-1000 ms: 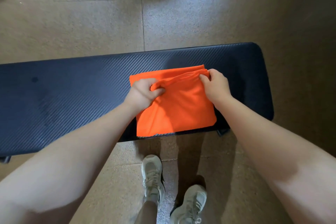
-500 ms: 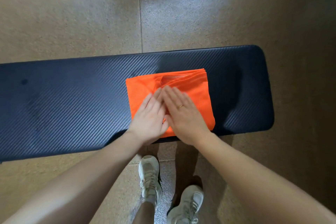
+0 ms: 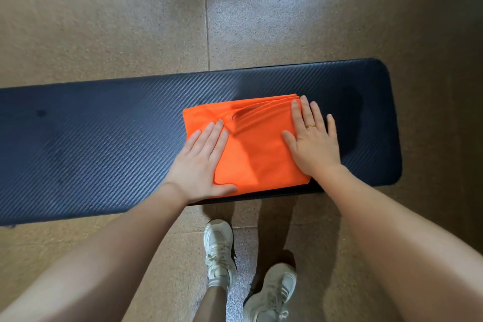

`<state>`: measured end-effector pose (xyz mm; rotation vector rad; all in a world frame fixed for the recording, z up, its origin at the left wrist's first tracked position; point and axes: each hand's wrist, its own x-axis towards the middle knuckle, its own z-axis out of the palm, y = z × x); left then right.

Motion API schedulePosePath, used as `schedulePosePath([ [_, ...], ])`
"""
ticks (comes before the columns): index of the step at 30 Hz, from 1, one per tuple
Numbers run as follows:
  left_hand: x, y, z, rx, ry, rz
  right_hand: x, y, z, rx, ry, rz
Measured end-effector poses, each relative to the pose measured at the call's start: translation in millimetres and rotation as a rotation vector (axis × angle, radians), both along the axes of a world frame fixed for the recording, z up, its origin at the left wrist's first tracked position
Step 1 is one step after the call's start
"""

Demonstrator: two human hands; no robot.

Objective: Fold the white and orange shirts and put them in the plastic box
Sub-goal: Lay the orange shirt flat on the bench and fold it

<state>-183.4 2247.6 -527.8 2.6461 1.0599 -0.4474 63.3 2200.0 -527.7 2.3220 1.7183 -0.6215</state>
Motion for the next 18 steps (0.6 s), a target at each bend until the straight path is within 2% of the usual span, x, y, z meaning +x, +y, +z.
schedulePosePath([
  [5,4.8,-2.1,10.1,-0.052,-0.001,0.043,-0.3,-2.8,27.4,-0.01,0.115,-0.005],
  [9,20.6,-6.6,22.4,0.047,-0.087,0.087,-13.8,-21.6,41.7,0.064,0.165,-0.291],
  [12,35.1,-11.0,22.1,0.1,-0.157,0.008,-26.4,-25.9,39.9,0.059,0.264,-0.47],
  [15,45.1,-15.2,14.1,0.054,-0.092,-0.05,-35.4,-20.0,33.4,0.079,0.316,-0.652],
  [18,48.6,-19.4,4.5,0.018,-0.033,-0.034,-39.5,-13.0,29.4,0.063,0.448,-0.827],
])
